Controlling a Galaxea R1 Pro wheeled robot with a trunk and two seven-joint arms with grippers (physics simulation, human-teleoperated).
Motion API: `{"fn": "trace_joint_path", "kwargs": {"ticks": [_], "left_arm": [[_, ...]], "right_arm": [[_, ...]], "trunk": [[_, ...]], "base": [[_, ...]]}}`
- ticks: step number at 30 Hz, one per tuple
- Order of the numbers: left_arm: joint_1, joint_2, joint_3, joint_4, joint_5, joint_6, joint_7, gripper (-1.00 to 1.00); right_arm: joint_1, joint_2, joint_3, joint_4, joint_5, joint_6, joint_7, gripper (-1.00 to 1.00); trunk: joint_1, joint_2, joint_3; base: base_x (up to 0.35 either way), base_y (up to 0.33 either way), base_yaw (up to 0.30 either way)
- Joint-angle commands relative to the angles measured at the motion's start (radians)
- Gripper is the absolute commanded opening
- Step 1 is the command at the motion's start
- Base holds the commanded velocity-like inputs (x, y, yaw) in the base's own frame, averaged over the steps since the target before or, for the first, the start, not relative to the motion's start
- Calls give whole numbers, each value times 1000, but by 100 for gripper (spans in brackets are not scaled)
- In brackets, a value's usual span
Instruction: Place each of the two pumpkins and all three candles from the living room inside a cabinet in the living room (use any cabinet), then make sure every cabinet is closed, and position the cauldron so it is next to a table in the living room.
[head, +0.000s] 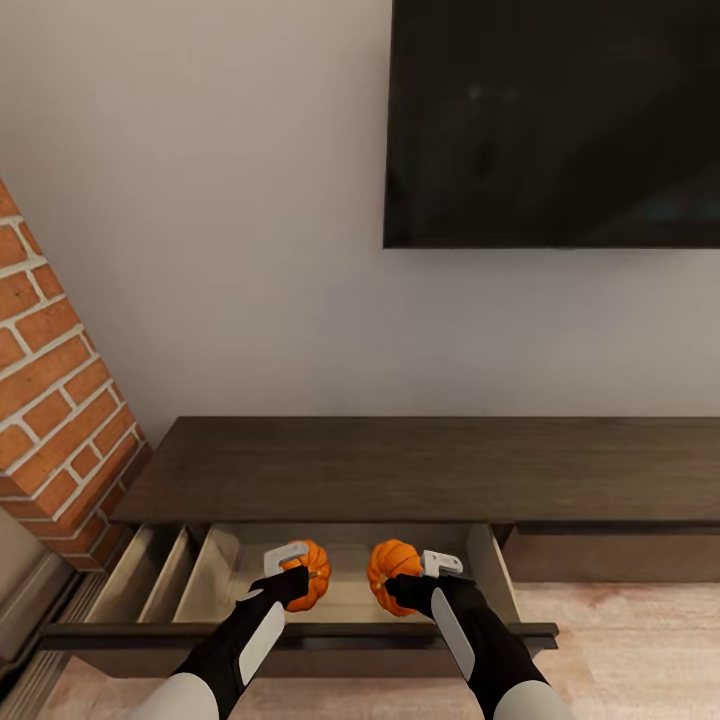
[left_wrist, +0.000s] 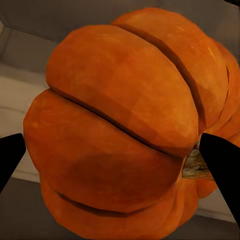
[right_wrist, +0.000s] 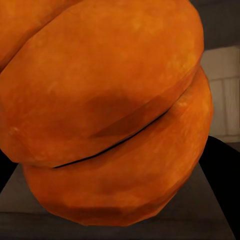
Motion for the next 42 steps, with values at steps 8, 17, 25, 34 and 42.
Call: {"fn": "trace_joint_path", "kwargs": {"ticks": [8,17,25,34,42], "left_arm": [[0,1,-7,-3,8,3,9,-100],[0,0,-7,-3,8,4,9,-100],[0,0,-7,-3,8,5,9,-100],[0,-1,-9,-3,8,2,7,-100],[0,-8,-9,-3,8,3,7,-100]], "right_arm": [[0,0,2,-2,-11,3,-9,-100],[0,0,2,-2,-11,3,-9,-100],[0,0,2,-2,-11,3,-9,-100],[0,0,3,21,-10,-77,-9,-100],[0,0,10,49,-9,-101,-10,-100]], "trunk": [[31,-57,-26],[31,-57,-26],[31,-57,-26],[34,-64,-29],[65,-120,-54]], "base": [[0,0,0],[19,0,0],[74,0,0],[10,0,0],[0,0,0]]}}
